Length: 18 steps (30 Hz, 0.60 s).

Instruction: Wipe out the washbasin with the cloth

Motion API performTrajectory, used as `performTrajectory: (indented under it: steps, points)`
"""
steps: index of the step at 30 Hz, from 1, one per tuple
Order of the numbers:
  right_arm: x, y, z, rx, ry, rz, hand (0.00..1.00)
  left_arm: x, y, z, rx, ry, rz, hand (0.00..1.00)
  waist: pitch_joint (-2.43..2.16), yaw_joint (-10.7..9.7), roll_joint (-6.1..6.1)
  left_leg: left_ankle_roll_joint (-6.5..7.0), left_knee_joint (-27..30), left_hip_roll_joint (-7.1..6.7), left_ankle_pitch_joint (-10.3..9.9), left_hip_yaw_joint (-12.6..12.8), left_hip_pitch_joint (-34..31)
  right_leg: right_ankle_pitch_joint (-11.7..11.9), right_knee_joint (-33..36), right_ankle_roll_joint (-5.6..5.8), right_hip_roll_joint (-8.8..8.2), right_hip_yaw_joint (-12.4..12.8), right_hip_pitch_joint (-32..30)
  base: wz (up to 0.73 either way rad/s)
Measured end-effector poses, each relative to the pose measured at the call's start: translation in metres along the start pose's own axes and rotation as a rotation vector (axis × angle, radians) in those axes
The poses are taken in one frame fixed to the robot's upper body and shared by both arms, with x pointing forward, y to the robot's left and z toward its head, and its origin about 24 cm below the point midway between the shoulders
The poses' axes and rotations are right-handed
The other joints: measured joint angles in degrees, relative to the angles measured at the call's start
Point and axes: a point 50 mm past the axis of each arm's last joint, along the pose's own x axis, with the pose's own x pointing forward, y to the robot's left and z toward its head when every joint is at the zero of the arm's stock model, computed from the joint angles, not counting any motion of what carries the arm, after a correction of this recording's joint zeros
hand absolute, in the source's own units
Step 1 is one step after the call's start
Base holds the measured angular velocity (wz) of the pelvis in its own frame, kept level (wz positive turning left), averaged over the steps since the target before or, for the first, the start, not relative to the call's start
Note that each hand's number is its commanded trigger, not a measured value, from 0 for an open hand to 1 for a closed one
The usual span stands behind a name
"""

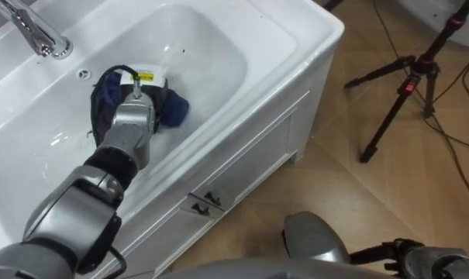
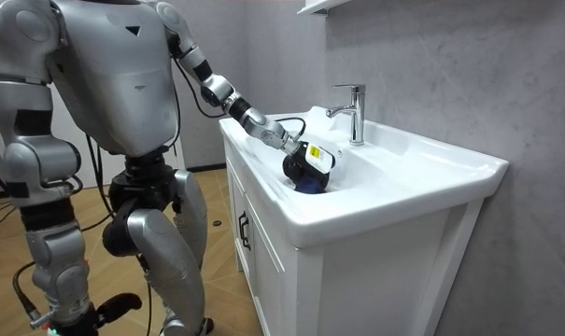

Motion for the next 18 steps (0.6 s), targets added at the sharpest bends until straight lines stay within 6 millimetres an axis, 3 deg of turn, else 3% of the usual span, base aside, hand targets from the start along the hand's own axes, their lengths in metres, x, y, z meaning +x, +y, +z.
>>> performTrajectory:
  steps: [6,12,18]
  points:
    - [0.001,0.005,0.0,0.029,-0.003,-0.008,0.0,0.0,-0.007,-0.008,0.034,0.033,-0.017,1.0,0.06,1.03,-0.18,-0.08,-0.24,0.17,-0.01,0.78,0.47,0.03,0.2,-0.15,0.27,0.32,0.12,-0.04]
    - [0.001,0.004,-0.001,0.032,0.005,-0.029,0.0,0.002,-0.012,-0.036,0.112,0.139,-0.027,1.0,-0.11,1.65,-2.09,-0.52,0.0,0.83,0.09,1.46,-0.63,0.33,-0.04,-0.74,0.87,0.61,-1.03,-0.04]
    - [0.001,0.005,-0.002,0.032,0.008,-0.086,0.0,0.0,-0.02,-0.039,0.172,0.144,0.029,1.0,-0.34,3.66,-2.57,-1.18,-0.02,1.38,0.07,1.66,-0.53,0.67,-0.15,-1.3,1.76,1.26,-1.18,-0.08]
